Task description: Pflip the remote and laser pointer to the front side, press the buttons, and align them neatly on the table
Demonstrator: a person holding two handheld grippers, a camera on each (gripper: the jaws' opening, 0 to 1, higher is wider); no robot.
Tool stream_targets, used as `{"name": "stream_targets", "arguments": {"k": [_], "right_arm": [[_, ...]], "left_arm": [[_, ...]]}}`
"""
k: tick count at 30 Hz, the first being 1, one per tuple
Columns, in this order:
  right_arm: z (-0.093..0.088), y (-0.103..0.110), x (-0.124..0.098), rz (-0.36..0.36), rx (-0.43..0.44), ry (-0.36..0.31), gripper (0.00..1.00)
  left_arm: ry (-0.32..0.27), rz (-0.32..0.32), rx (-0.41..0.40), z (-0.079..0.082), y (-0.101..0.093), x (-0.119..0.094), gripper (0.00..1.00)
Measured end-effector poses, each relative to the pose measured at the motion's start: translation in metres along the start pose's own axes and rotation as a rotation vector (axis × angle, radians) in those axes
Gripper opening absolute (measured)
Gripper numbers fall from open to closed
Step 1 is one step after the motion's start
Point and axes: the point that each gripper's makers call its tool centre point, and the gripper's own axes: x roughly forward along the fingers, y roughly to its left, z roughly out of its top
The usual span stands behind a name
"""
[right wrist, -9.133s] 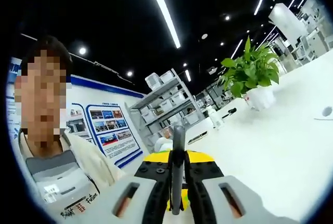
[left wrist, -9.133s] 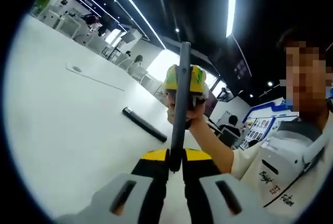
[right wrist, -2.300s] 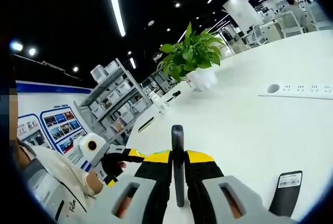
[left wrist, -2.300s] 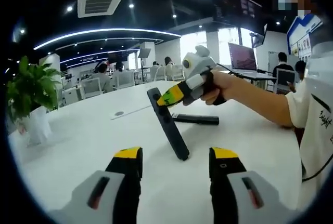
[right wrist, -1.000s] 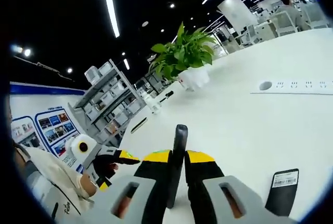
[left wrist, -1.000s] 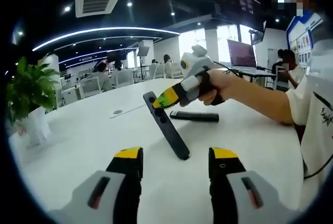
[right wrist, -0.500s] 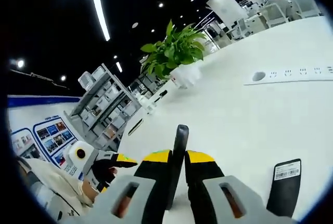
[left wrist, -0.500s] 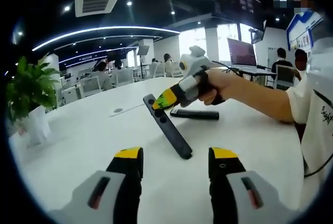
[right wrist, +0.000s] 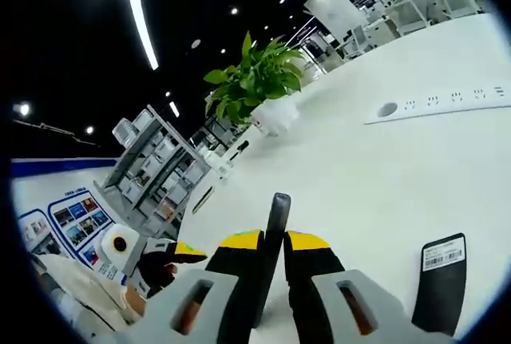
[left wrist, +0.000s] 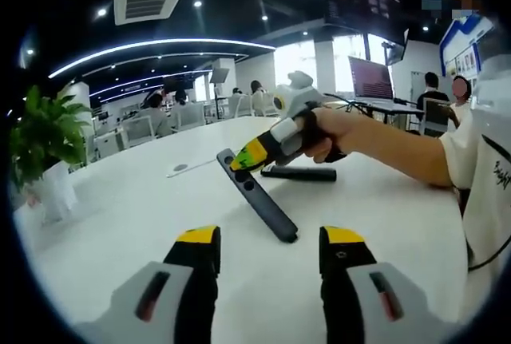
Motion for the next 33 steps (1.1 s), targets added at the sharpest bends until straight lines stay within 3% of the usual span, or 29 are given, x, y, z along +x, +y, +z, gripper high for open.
{"name": "stream_targets", "arguments": {"k": [10, 21, 33], "right_arm": [[0.001, 0.008, 0.002, -0.026, -0.034, 0.007, 0.13], [-0.010, 0.011, 0.017, -0.025, -0.026, 0.013, 0.13], [-0.018, 0.004, 0.022, 0.014, 0.084, 0.005, 0.13]], "left_arm": [[0.004, -0.004, -0.001, -0.002, -0.001, 0.001, 0.50], [0.009, -0.009, 0.002, -0.003, -0.002, 0.002, 0.50], [0.010, -0.008, -0.008, -0.006, -0.002, 0.002, 0.50]]}}
